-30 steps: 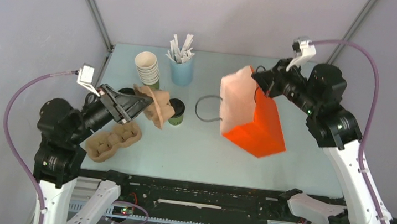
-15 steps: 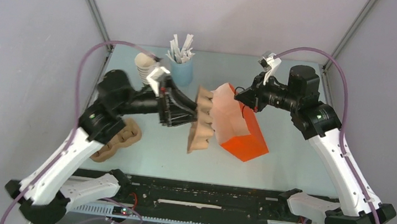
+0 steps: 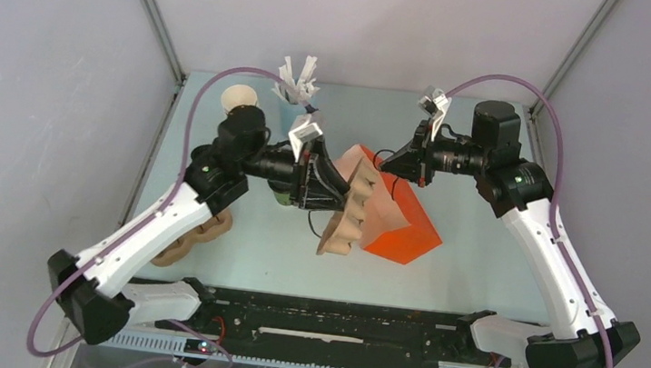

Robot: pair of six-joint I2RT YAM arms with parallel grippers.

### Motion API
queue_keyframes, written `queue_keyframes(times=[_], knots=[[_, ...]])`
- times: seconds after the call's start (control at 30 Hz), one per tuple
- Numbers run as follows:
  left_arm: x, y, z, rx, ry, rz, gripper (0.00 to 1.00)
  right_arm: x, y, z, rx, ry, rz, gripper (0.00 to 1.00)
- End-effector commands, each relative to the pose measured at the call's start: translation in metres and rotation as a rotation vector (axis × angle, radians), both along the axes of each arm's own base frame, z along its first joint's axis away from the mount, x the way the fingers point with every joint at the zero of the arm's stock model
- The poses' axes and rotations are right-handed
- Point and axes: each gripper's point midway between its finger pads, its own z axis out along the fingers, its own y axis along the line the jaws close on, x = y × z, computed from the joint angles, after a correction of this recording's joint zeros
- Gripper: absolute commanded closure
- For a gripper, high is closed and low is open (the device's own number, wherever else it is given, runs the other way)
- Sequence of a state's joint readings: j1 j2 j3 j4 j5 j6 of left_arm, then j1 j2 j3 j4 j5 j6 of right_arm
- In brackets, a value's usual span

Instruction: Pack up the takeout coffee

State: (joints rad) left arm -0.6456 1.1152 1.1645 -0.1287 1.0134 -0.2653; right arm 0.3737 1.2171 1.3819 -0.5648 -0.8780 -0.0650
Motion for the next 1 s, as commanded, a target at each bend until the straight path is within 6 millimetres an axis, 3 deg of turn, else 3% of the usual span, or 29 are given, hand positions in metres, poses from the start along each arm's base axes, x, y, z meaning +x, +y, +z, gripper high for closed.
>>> queue_keyframes(times=[0.0,0.13,0.6,0.83,0.97], knots=[[-0.011,-0.008,0.003,-0.041,0.031,-0.133,0.73,-0.007,0.003,0.01,0.025,-0.041,0.047,1.0],[-0.003,-0.017,0.003,-0.036,0.075,-0.148,0.74,-0.008,0.003,0.013,0.03,-0.043,0.043,1.0],[0.001,-0.014,-0.044,0.008,0.142,-0.097,0.75,-0.01,0.004,0.021,0.069,-0.026,0.059,1.0],[0.035,-0.021,-0.045,0.029,0.18,-0.104,0.76,-0.021,0.006,0.022,0.083,-0.014,0.12,1.0],[0.06,-0.022,-0.067,0.132,0.184,0.018,0.75,-0.021,0.007,0.022,0.086,-0.008,0.124,1.0]])
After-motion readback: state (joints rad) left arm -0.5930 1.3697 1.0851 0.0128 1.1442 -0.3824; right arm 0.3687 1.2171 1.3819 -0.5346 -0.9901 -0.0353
